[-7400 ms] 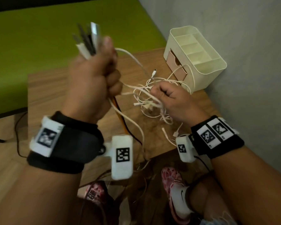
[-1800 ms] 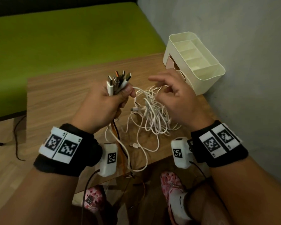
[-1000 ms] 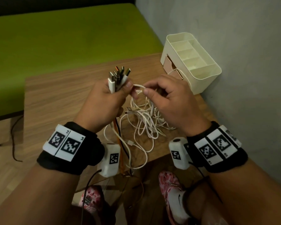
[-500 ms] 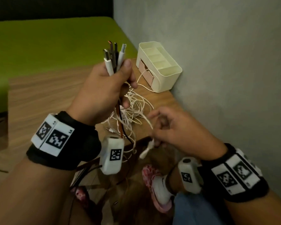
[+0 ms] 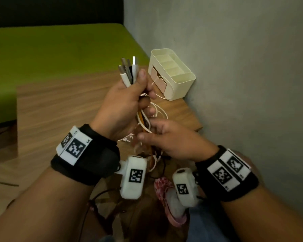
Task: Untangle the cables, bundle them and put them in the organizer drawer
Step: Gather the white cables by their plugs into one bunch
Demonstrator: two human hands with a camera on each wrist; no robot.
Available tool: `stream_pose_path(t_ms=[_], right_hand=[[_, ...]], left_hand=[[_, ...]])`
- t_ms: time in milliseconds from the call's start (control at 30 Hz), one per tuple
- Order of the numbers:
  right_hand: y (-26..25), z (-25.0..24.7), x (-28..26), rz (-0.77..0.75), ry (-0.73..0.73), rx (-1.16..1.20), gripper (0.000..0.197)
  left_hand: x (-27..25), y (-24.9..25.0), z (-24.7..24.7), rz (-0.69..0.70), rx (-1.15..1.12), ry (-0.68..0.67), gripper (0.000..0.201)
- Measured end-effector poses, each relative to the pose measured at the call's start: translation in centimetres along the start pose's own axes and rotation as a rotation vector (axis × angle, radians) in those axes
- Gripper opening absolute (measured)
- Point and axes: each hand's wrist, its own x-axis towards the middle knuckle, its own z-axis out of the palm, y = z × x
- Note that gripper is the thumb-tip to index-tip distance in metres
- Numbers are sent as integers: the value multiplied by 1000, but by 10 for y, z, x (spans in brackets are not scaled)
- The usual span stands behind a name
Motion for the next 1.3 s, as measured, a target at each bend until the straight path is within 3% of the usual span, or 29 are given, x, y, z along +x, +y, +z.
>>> stream_pose_path(t_ms=[33, 200, 267, 333, 433, 567, 633, 800, 1000, 1133, 1233, 1300], right_hand=[[-1, 3, 3, 27, -32, 64, 7], [0, 8, 14, 148, -149, 302, 14], [5, 8, 22, 175, -120, 300, 13], [14, 5, 32, 175, -46, 147, 10], [24, -12, 46, 111, 116, -237, 25], [16, -27, 64, -153, 353, -57, 45], [12, -32, 74, -288, 333, -22, 55], [13, -32, 97, -353, 197, -232, 34], [24, -35, 111, -340, 210, -123, 23], [29, -38, 115, -354, 256, -7, 25], [38, -40, 114, -357, 315, 82, 29], [41, -45, 111, -311, 347, 13, 18]], left_hand=[[2, -1, -7, -14, 23, 17, 31], [11, -9, -35, -154, 151, 42, 34], [15, -11, -46, -189, 214, 33, 36], [18, -14, -56, -232, 251, 44, 41], [21, -20, -66, -219, 355, 90, 43], [24, -30, -70, -191, 490, 37, 30], [25, -34, -67, -204, 524, -25, 28], [28, -39, -69, -262, 629, -8, 30], [31, -44, -73, -320, 651, -1, 24], [33, -37, -80, -370, 442, -76, 19], [37, -34, -91, -394, 313, -24, 23], [41, -32, -98, -390, 294, 43, 25]])
